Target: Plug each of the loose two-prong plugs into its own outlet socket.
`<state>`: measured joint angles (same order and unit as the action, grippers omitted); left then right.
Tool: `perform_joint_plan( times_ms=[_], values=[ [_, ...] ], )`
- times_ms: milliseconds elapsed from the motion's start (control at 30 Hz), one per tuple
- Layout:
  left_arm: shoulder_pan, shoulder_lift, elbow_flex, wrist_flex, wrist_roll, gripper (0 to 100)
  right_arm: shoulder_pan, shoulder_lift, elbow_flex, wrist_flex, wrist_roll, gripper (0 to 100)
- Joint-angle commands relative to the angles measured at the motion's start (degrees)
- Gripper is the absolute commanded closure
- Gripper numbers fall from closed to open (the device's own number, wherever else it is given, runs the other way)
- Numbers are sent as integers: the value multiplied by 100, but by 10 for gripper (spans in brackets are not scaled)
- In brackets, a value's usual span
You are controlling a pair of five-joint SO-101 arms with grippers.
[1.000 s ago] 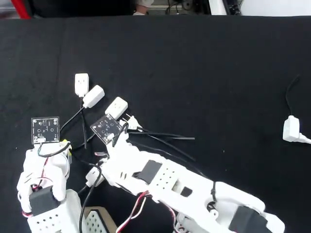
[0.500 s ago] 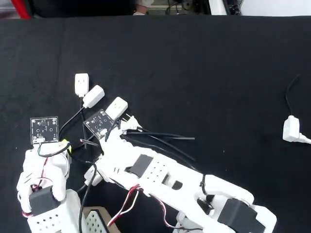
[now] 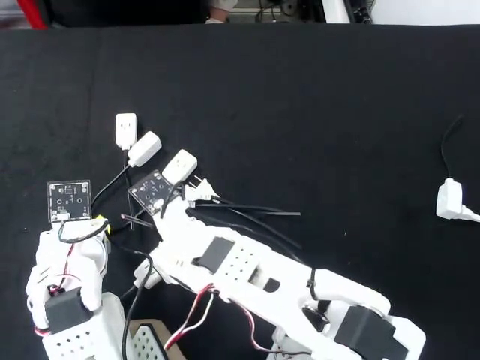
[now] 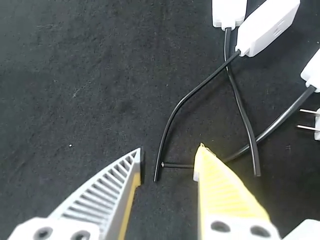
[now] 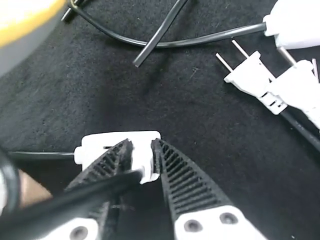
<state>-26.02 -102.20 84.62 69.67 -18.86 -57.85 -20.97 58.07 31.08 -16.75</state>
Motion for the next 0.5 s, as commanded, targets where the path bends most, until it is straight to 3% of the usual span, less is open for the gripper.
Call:
perform_joint_plan(
  times_ms=[0,333,467],
  values=[
    [-31,26,40,-88,-44,820,53,4,312,-431,9,987],
    [-13,26,57,-105,-44,820,105,4,593,-431,18,987],
    [4,26,84,-105,-44,820,510,-40,497,-26,88,987]
  ],
)
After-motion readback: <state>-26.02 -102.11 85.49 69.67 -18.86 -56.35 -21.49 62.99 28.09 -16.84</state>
